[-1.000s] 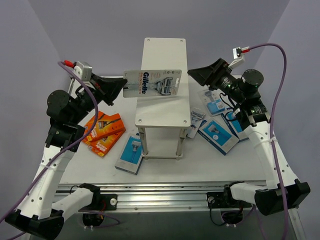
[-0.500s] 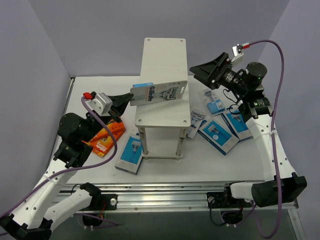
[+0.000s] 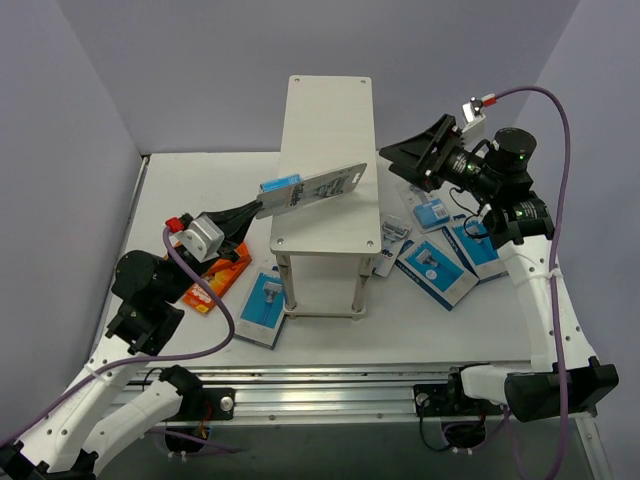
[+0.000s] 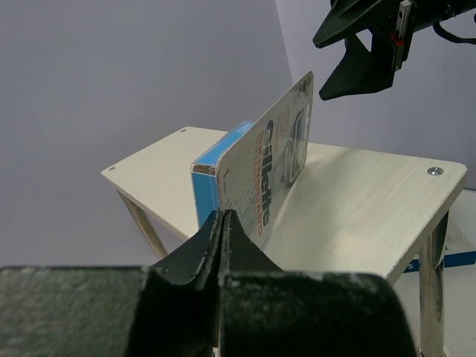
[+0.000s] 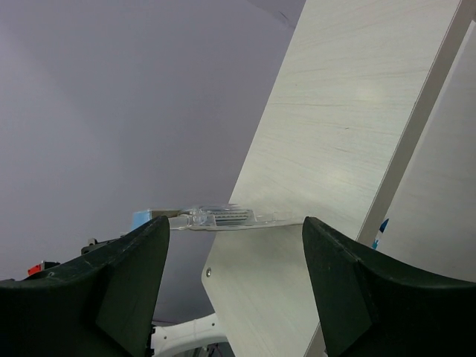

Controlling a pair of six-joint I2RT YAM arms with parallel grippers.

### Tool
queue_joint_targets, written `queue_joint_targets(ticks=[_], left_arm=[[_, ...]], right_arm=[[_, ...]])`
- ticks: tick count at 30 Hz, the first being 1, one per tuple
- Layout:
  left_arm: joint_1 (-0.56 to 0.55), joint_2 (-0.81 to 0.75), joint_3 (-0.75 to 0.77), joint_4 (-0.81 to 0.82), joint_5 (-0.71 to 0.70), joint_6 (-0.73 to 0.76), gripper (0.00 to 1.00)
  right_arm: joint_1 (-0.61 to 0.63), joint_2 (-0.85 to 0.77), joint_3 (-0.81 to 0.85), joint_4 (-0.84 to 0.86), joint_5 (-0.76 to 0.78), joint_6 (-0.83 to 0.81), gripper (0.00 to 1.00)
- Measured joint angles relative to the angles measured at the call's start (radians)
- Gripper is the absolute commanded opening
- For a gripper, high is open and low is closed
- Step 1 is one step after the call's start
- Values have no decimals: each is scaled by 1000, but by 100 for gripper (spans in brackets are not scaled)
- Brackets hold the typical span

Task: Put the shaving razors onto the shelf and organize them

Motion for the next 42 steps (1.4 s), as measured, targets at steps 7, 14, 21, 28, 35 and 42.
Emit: queue_joint_targets(ticks=[7,14,21,28,35,42], left_arm=[[0,-11,-36,14,20,-18,2],[0,-17,-51,24,61,-21,3],[0,-21,-55,20,108,-21,29],[0,-20,-67,3,154,-23,48],[0,-17,-72,-22,169,-22,58],[0,8,-76,-56,123,-24,64]], right_arm=[[0,-6,0,-20,8,-10,67],[0,-6,-3,-31,12,-21,67],[0,-6,-4,-34,12,-24,67],[0,-6,-4,-40,13,-29,68],[0,-6,-3,-67,26,-61,68],[1,-6,45,-158,83,-206,67]])
